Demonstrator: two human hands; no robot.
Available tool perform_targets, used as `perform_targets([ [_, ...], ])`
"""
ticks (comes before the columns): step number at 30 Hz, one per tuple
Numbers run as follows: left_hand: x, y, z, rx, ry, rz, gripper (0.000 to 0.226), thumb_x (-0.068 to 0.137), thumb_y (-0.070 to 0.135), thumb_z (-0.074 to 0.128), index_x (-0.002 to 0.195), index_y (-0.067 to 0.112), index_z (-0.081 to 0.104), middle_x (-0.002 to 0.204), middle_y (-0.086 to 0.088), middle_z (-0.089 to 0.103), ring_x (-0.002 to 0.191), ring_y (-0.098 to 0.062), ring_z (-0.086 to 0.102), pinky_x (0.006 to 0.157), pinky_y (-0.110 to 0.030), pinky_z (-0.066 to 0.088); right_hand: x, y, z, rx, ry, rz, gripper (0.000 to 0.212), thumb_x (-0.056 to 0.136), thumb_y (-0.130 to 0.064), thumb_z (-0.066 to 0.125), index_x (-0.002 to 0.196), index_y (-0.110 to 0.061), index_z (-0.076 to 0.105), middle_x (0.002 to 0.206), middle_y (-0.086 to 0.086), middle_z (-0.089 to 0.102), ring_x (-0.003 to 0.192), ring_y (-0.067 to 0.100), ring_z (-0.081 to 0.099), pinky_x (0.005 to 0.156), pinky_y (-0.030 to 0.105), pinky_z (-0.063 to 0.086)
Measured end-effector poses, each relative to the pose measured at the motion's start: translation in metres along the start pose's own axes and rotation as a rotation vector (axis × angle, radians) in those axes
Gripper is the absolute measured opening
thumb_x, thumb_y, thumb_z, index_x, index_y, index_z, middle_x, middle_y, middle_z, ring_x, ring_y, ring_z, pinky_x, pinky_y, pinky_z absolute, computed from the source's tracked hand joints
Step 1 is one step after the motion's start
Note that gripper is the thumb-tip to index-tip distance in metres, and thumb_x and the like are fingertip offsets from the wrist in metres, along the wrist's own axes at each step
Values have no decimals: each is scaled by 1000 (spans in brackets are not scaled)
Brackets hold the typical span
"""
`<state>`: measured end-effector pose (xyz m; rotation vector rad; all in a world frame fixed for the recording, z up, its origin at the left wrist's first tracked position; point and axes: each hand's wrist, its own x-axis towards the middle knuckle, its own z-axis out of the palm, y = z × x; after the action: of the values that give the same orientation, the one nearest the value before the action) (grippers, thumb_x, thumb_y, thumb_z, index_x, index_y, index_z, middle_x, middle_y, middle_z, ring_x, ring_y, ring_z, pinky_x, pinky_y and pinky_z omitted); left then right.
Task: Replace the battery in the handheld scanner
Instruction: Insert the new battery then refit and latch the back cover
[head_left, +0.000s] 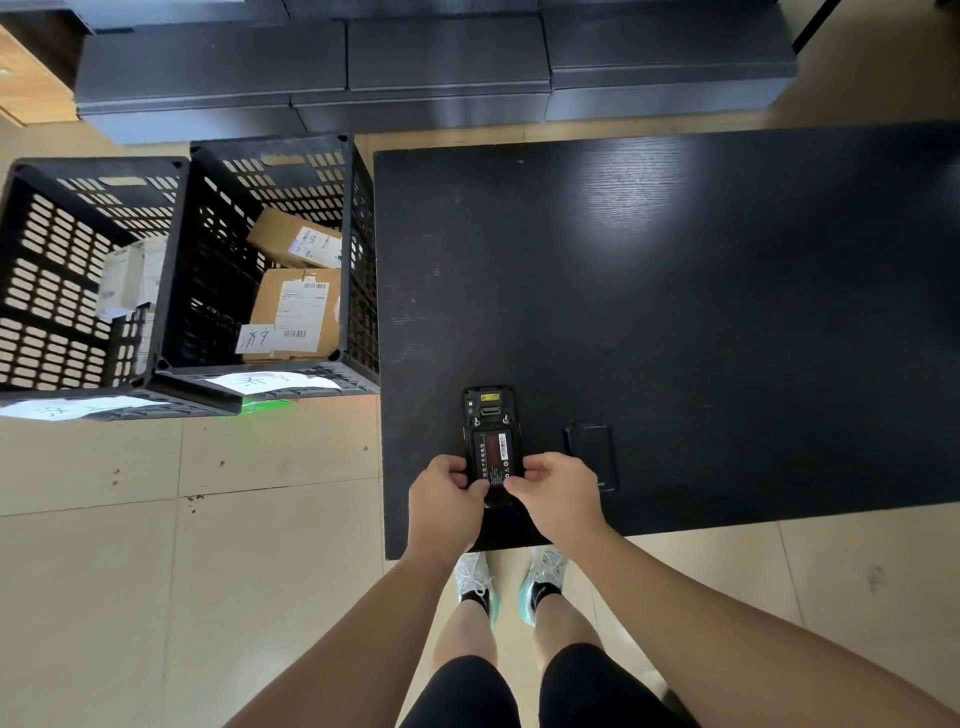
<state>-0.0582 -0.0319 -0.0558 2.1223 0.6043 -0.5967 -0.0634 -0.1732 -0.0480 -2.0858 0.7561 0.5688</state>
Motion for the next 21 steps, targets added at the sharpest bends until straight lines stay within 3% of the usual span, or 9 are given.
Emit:
perform_targets([
  [4, 0, 1, 3, 6, 36, -1, 32, 80, 18, 74, 110, 14, 63, 86, 5, 63, 78, -10, 60, 66, -18, 40, 3, 0, 2, 24, 18, 26, 37, 71, -29, 82, 103, -14, 74, 88, -3, 74, 79, 7, 67, 69, 15, 47],
  [8, 0, 2, 4, 1, 52, -21, 31, 80, 14, 74, 109, 13, 63, 83, 6, 61, 73, -4, 56, 57, -9, 34, 3, 2, 3, 26, 23, 31, 35, 72, -28, 82, 103, -15, 74, 88, -4, 74, 77, 5, 66, 60, 6, 40],
  [13, -7, 9, 0, 2, 80, -43, 29, 79, 16, 74, 106, 14, 63, 88, 2, 64, 79, -12, 60, 64, -18, 38, 1, 2, 1, 38, 12, 22, 36, 76, -29, 79, 108, -16, 72, 85, -9, 70, 77, 3, 63, 62, 5, 39],
  [16, -24, 23, 7, 5, 157, 33, 22, 83, 12, 67, 103, 18, 62, 91, 2, 60, 79, -9, 58, 58, -11, 35, 0, 9, -14, 40, 35, 12, 32, 81, -28, 75, 111, -18, 71, 83, -12, 66, 79, 3, 62, 66, 10, 41],
  [19, -43, 41, 30, 27, 70, 145, 20, 89, 14, 62, 108, 19, 63, 98, 3, 61, 81, -5, 57, 58, -6, 36, 4, 23, -43, 27, 105, 37, 31, 84, -28, 72, 114, -19, 69, 85, -13, 66, 80, 3, 61, 65, 11, 40],
  [21, -51, 54, 49, 34, -10, 185, 25, 93, 15, 57, 117, 15, 63, 106, 1, 62, 89, -6, 58, 70, -6, 38, 8, 34, -61, 15, 158, 53, 32, 86, -26, 70, 117, -18, 69, 89, -10, 67, 79, 4, 60, 62, 10, 38],
])
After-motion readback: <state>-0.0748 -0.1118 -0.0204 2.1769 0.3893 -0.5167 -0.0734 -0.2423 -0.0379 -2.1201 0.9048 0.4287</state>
